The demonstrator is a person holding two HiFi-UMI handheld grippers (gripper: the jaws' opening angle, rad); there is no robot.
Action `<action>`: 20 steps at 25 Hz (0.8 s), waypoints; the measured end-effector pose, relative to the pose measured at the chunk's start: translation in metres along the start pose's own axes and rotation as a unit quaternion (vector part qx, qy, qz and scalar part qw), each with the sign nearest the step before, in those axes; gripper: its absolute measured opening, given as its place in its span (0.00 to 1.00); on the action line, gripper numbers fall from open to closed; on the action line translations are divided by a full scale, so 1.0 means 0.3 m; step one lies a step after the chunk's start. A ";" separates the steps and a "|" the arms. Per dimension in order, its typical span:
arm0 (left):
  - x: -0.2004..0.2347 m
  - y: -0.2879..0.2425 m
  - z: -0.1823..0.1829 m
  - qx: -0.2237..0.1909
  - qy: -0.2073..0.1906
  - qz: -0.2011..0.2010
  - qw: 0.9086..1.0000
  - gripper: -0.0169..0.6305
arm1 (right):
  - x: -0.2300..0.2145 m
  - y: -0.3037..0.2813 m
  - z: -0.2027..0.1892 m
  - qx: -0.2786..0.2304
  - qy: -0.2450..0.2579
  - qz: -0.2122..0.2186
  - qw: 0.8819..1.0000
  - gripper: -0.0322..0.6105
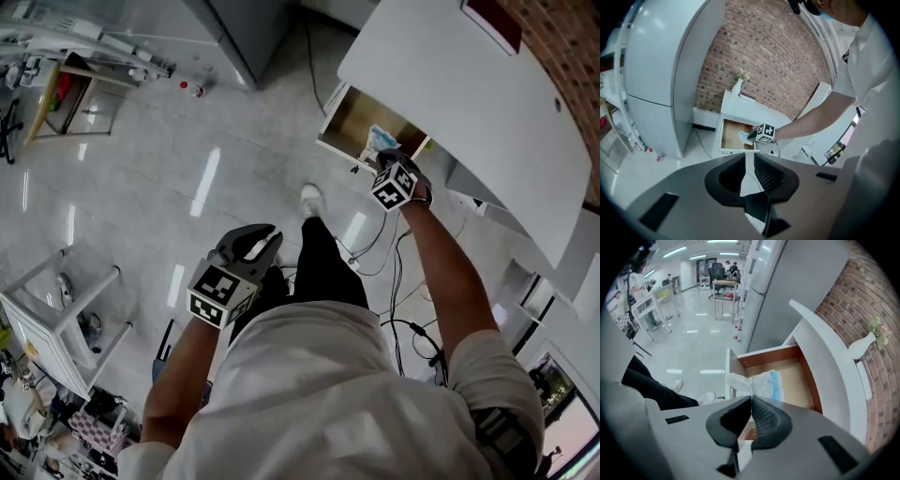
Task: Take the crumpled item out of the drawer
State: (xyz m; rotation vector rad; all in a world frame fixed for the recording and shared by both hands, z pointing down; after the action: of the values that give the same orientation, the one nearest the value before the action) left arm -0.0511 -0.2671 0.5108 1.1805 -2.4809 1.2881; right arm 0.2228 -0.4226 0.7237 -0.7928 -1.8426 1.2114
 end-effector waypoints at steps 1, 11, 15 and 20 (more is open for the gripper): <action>-0.010 0.044 -0.012 -0.005 0.000 -0.001 1.000 0.13 | 0.027 0.055 0.014 -0.004 -0.008 0.000 1.000 0.10; -0.081 0.466 -0.210 -0.045 -0.002 0.008 0.999 0.11 | 0.405 0.550 0.136 -0.046 -0.057 -0.001 0.997 0.10; -0.115 0.586 -0.297 -0.052 -0.010 0.008 0.999 0.10 | 0.570 0.723 0.161 -0.061 -0.070 0.007 0.996 0.10; -0.162 0.700 -0.374 -0.063 -0.019 0.005 0.998 0.08 | 0.776 0.915 0.176 -0.079 -0.085 0.020 0.993 0.10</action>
State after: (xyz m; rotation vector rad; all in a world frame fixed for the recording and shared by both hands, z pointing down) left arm -0.1874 -0.0850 0.4251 1.1740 -2.5548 1.1031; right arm 0.0824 -0.1583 0.5167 -0.8378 -2.0901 1.1998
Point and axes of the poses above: the fingertips, and each gripper's own axes: y backward along the fingers, x to its left, z out of its top, the point moved 5 cm from there along y, backward along the fingers, and after that the axes turned 2 degrees about x, right-handed, at the moved point
